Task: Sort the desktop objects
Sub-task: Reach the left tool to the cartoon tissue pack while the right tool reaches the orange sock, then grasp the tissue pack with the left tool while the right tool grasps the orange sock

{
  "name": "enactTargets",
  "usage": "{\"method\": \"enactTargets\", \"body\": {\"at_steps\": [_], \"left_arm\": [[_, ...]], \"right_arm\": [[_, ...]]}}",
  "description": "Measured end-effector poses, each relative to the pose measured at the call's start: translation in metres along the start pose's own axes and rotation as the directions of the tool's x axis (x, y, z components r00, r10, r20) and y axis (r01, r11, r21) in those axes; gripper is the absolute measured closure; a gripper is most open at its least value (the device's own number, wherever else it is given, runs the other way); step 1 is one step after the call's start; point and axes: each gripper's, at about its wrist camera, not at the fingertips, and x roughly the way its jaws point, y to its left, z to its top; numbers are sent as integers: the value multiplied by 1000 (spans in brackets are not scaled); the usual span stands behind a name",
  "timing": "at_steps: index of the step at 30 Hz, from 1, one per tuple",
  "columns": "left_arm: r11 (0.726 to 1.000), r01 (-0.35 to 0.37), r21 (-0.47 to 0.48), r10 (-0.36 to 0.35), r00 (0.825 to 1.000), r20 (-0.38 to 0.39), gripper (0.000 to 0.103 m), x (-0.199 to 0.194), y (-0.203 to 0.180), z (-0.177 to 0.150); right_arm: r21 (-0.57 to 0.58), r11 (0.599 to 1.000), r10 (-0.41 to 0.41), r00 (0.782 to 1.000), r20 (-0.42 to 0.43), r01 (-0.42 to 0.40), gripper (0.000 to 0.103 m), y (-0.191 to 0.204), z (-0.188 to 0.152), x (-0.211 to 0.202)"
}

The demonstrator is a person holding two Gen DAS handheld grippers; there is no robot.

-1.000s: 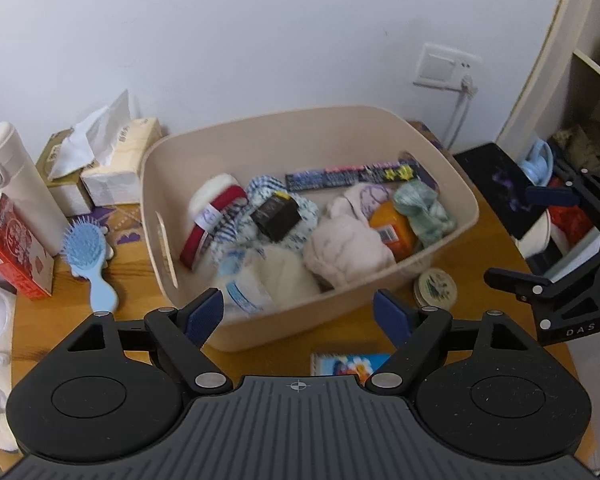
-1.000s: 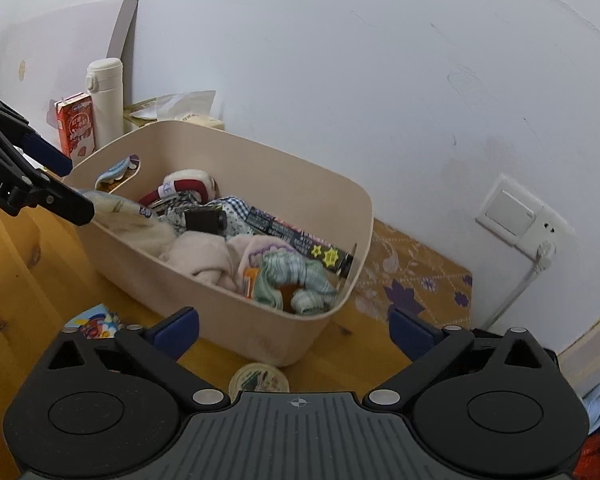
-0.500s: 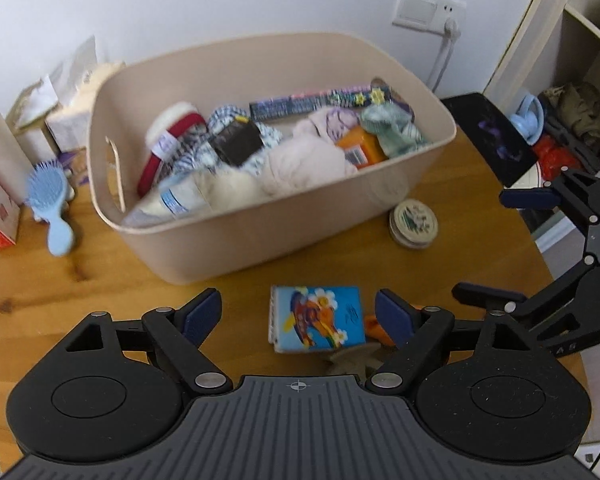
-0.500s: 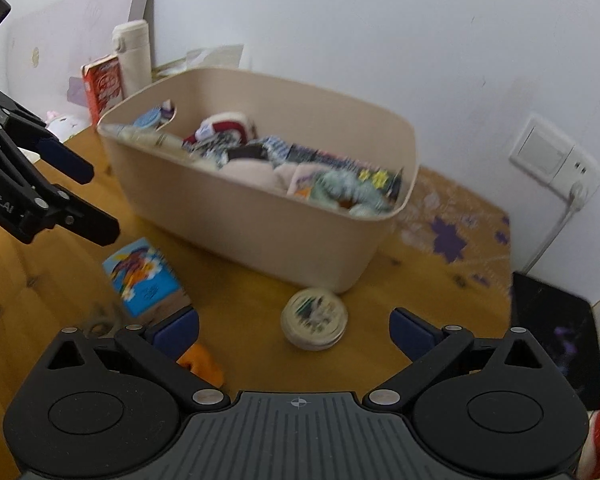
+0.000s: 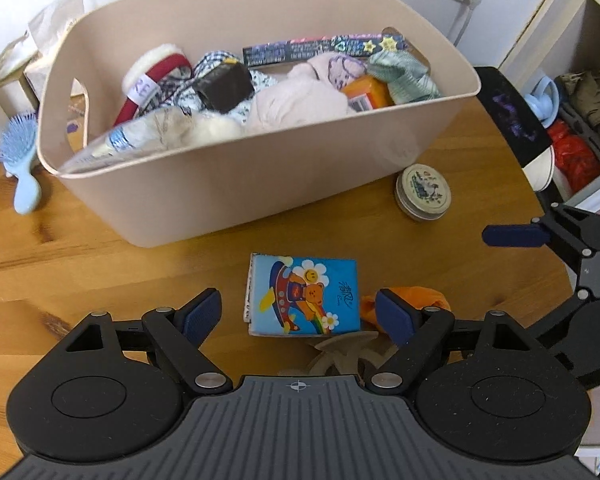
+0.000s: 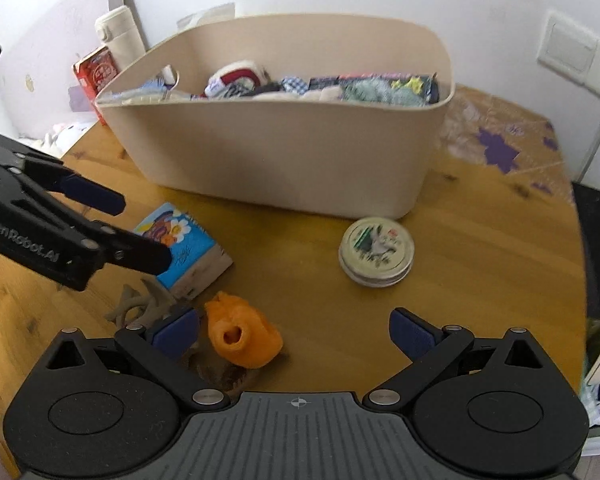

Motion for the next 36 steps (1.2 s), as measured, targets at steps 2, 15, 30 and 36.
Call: {"method": "enactTargets", "body": {"at_steps": [2, 15, 30, 36], "left_arm": [[1000, -2, 0, 2, 1000, -10, 18, 4, -1, 1], [999, 25, -24, -26, 998, -54, 34, 24, -1, 2], [999, 31, -30, -32, 999, -5, 41, -1, 18, 0], [999, 26, -37, -25, 999, 20, 41, -16, 28, -3]], "right_arm": [[2, 1000, 12, 1000, -13, -12, 6, 0, 0, 4], [0, 993, 115, 989, -87, -116, 64, 0, 0, 21], [-26, 994, 103, 993, -50, -104, 88, -2, 0, 2], [-10, 996, 83, 996, -20, -83, 88, -4, -1, -10]]}}
